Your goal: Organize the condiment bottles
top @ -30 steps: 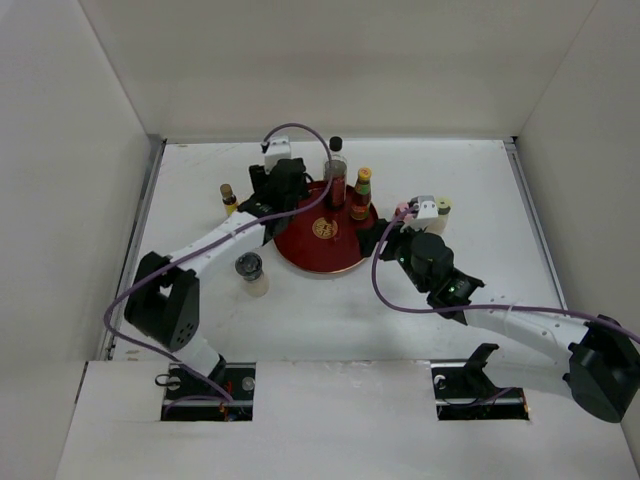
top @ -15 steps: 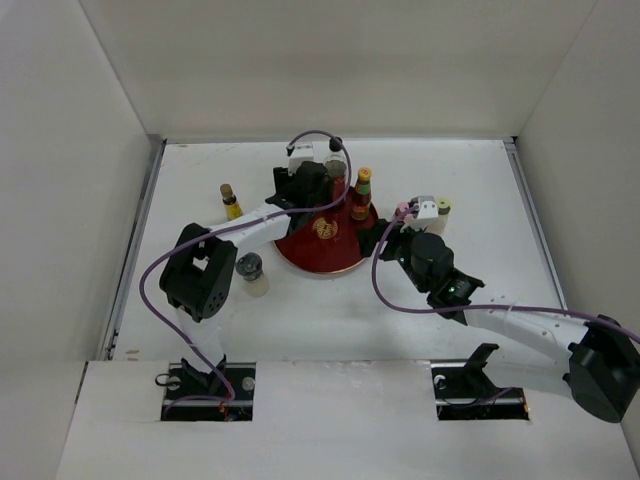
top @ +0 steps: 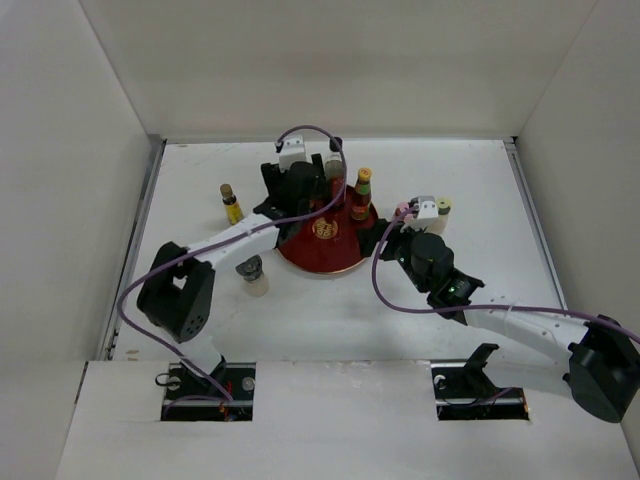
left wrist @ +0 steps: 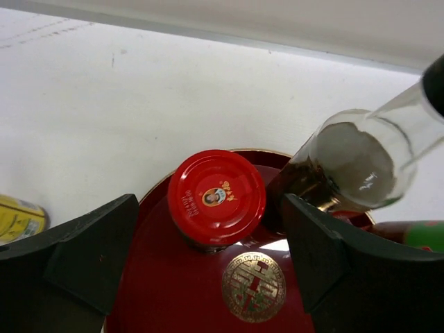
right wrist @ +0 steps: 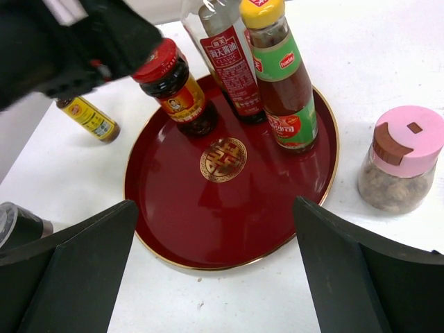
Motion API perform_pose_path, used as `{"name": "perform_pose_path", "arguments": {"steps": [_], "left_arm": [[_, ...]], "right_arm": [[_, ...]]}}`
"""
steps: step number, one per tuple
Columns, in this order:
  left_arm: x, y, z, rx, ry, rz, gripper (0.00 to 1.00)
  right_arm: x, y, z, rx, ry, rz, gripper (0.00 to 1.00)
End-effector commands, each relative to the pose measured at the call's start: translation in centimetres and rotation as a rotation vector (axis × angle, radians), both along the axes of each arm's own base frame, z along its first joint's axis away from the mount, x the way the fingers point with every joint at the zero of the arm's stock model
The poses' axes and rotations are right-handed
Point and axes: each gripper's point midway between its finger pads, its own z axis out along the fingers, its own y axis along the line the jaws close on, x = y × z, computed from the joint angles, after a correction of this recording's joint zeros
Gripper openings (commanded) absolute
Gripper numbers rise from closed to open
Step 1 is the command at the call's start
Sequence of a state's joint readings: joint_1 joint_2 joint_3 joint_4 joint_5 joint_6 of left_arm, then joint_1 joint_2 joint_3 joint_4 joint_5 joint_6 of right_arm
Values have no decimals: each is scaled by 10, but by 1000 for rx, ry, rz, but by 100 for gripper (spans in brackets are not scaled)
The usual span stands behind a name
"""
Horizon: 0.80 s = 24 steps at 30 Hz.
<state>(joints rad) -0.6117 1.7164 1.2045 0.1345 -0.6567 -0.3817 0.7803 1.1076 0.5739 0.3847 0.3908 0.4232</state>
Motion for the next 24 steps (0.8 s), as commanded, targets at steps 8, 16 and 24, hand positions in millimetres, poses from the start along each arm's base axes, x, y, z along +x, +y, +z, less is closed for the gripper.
{"name": "perform_pose_path", "arguments": {"steps": [8, 16, 24], "left_arm": [[-59, 109, 69, -76, -147, 227, 84], [-38, 175, 40, -100, -74, 362, 74], [-2, 190, 20, -67, -17, 399, 65]], "right_arm": [[0, 3, 22, 70, -55, 10, 100], [3, 9, 14, 63, -45, 24, 100], [3, 10, 13, 62, -43, 30, 100]]}}
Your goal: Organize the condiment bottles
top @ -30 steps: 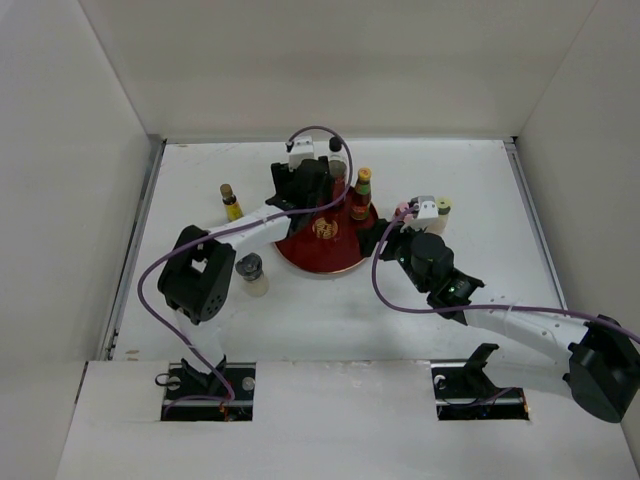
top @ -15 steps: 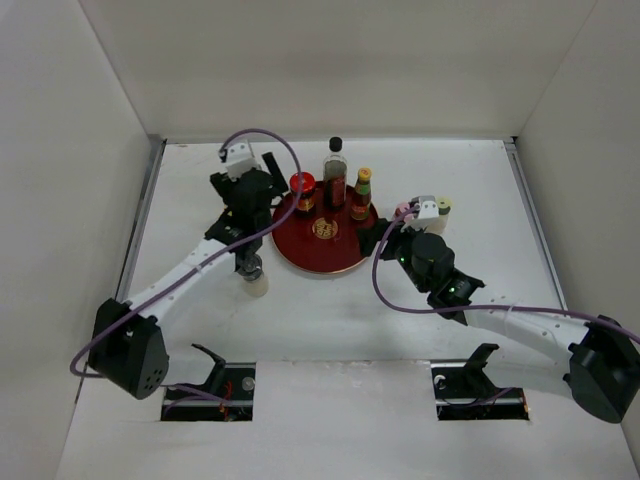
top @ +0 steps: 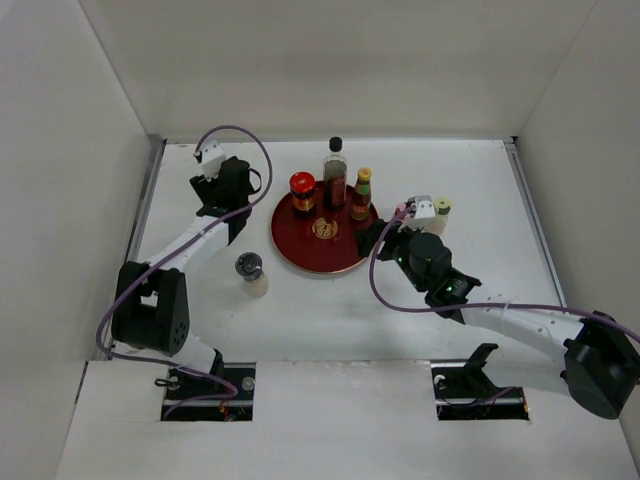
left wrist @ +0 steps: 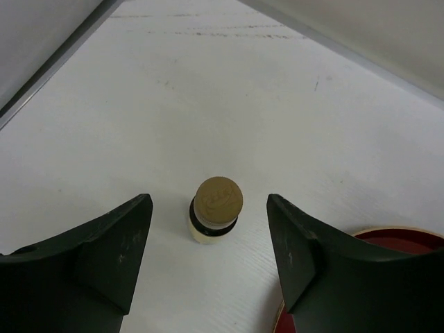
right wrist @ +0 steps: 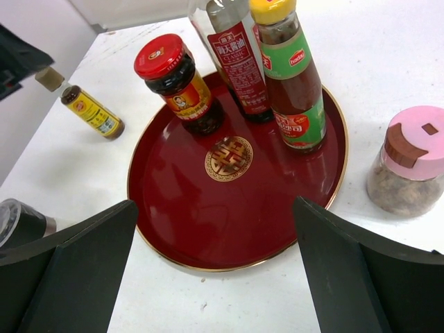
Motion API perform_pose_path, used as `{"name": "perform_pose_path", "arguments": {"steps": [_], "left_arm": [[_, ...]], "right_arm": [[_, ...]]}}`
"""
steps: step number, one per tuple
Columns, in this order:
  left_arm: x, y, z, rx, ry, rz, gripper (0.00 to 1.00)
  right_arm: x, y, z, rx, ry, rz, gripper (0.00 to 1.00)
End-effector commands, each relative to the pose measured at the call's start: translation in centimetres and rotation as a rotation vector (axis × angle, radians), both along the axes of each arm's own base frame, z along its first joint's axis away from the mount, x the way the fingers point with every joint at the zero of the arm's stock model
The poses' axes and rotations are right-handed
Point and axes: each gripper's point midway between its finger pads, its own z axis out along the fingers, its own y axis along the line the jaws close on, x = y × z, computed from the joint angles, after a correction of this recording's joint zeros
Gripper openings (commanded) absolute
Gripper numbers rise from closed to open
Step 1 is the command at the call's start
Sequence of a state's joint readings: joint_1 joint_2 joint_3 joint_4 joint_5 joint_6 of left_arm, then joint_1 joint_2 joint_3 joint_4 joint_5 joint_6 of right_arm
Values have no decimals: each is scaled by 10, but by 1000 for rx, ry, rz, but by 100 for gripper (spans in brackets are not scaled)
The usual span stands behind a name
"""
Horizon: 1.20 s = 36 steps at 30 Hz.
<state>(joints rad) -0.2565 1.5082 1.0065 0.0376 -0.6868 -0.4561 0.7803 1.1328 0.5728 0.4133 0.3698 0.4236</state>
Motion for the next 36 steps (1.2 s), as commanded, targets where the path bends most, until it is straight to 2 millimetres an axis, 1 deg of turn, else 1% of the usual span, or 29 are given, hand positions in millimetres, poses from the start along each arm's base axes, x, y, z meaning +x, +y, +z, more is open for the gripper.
{"name": "perform_pose_path", "arguments": {"steps": [1, 6, 9, 15, 17, 19, 22, 26, 27, 29, 33, 34, 36], "left_arm": [[22, -1, 27, -30, -72, -4, 63], [33, 3, 17, -23, -52, 3, 55], [34, 2, 8, -28, -32, -7, 48], [32, 6, -7, -27, -11, 1, 48], [33, 8, -9, -31, -8, 1, 49], [34, 5, -10, -38, -8, -13, 47], [37, 2, -14, -43, 3, -28, 38], [35, 2, -16, -46, 3, -28, 26], [35, 1, -14, -48, 2, -32, 23], [33, -1, -5, -54, -14, -42, 21], [22, 2, 32, -64, -104, -38, 20], [21, 0, 45, -68, -132, -44, 20], [17, -12, 65, -76, -170, -78, 20]], "right_arm": [[2, 4, 16, 59, -44, 9, 100], [1, 4, 17, 60, -45, 11, 100], [1, 5, 16, 58, -42, 11, 100], [2, 5, 14, 54, -39, 11, 100], [2, 5, 15, 55, -40, 11, 100], [2, 5, 14, 54, -39, 11, 100], [1, 5, 13, 55, -37, 11, 100], [1, 5, 13, 55, -37, 11, 100], [1, 5, 13, 55, -37, 11, 100], [1, 5, 14, 59, -37, 10, 100], [2, 6, 12, 54, -33, 10, 100], [2, 6, 12, 54, -33, 10, 100], [2, 6, 12, 57, -32, 10, 100]]}}
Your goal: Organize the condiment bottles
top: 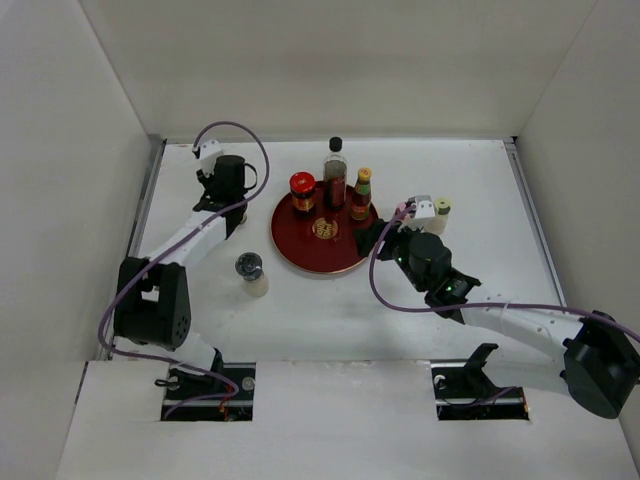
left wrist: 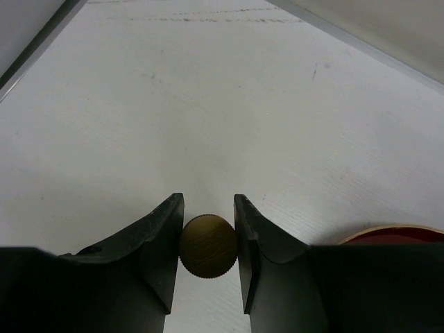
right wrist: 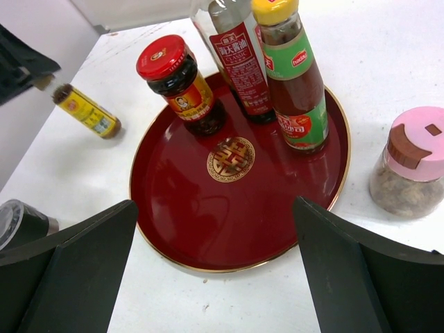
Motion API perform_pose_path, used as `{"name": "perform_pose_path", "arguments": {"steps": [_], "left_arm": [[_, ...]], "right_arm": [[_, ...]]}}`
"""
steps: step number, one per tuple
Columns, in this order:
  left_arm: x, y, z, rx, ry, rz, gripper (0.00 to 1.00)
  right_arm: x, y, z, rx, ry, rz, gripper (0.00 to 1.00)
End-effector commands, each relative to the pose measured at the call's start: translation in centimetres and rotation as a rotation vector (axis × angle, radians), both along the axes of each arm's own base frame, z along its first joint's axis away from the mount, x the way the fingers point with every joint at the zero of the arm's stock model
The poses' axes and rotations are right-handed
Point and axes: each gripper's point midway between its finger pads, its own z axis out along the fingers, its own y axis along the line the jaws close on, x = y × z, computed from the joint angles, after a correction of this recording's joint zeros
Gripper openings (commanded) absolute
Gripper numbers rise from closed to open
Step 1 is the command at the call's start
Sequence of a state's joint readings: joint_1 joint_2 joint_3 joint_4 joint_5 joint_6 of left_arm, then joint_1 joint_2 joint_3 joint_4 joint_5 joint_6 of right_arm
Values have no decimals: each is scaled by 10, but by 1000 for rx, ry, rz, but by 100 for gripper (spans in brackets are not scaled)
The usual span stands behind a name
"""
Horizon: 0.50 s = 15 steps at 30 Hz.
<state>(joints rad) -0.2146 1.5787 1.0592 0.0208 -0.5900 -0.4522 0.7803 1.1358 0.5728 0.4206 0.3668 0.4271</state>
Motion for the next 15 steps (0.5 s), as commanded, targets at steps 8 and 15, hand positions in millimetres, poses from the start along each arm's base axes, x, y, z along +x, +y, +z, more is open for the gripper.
{"name": "perform_pose_path", "arguments": {"steps": [8, 15], "left_arm": [[-14, -84, 109, -84, -290, -198, 20], [-10, -123, 99, -83, -268, -272, 20]], "right_arm": [[2, 4, 11, 53, -33, 6, 100], [1, 2, 12, 60, -36, 4, 100]]}}
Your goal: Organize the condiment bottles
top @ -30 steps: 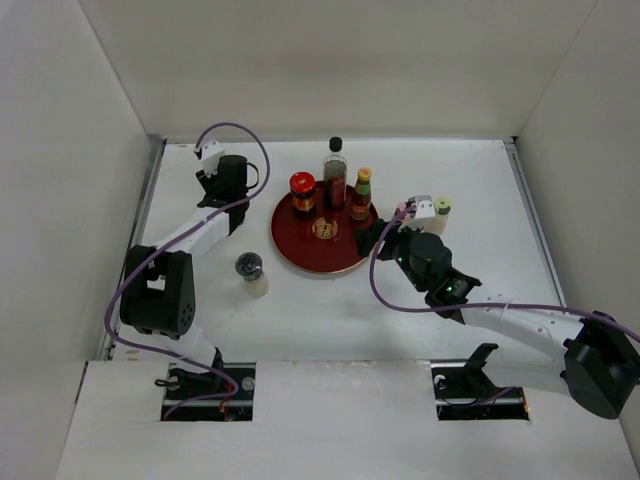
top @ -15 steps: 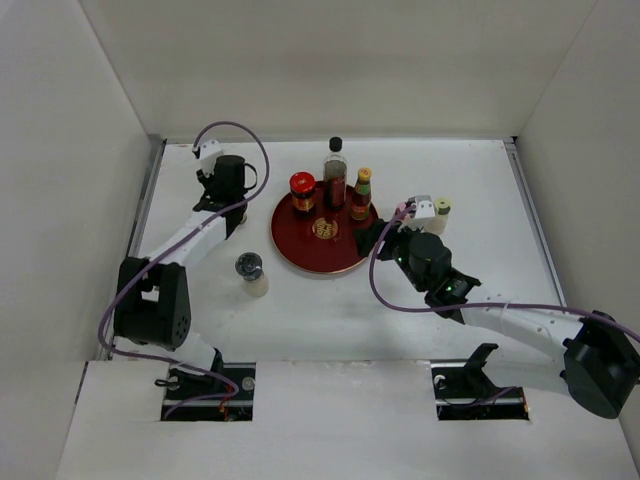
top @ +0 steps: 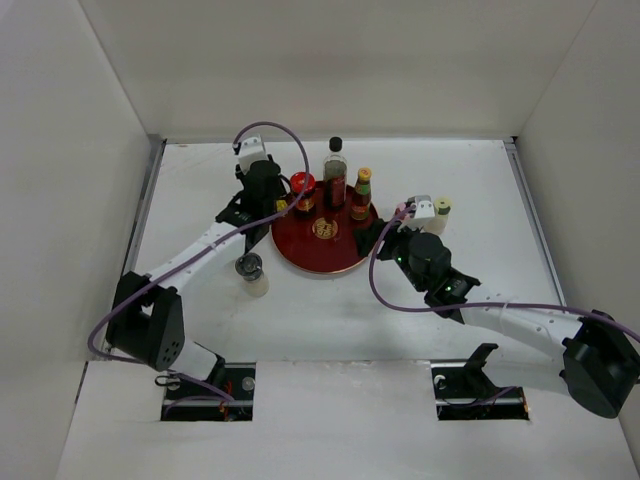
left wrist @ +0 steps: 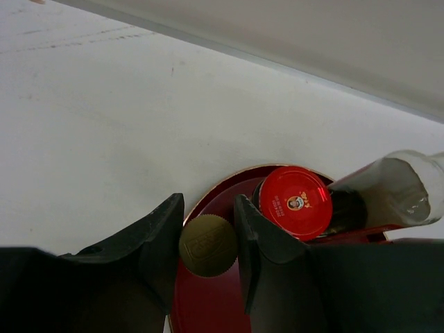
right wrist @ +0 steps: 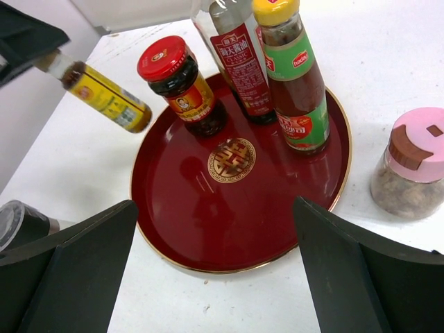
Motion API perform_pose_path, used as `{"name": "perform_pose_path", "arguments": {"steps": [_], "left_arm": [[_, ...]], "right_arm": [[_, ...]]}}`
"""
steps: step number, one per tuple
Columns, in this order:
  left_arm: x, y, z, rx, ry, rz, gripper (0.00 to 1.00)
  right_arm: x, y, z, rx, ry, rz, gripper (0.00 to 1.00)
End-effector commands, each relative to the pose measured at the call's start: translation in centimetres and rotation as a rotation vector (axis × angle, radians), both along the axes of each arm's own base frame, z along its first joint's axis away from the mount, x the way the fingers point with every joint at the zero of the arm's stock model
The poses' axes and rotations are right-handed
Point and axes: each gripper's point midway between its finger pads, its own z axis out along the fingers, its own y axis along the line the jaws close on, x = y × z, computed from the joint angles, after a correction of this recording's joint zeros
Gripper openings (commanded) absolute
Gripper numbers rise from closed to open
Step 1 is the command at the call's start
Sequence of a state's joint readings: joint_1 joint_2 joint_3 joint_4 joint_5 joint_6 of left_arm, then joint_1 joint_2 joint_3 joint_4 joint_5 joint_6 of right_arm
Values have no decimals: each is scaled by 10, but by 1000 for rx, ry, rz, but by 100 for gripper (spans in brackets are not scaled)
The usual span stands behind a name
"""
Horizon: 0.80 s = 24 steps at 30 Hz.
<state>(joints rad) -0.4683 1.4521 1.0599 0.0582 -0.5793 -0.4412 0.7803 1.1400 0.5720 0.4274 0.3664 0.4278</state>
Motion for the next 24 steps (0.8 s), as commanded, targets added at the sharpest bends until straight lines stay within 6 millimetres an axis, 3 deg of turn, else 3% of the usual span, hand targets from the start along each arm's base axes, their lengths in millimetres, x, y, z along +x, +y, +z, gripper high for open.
{"name": "perform_pose_path", "arguments": {"steps": [1, 11, 24], "left_arm": [[13, -15, 32, -43, -102, -14, 20], [19, -47, -22, -18, -51, -67, 20], [3, -34, -46, 96, -1, -17, 24]], "right_arm": [[1, 3, 12, 57, -32, 5, 100], [1, 4, 10, 50, -29, 7, 100], [1, 4, 8, 47, -25, 7, 100]]}}
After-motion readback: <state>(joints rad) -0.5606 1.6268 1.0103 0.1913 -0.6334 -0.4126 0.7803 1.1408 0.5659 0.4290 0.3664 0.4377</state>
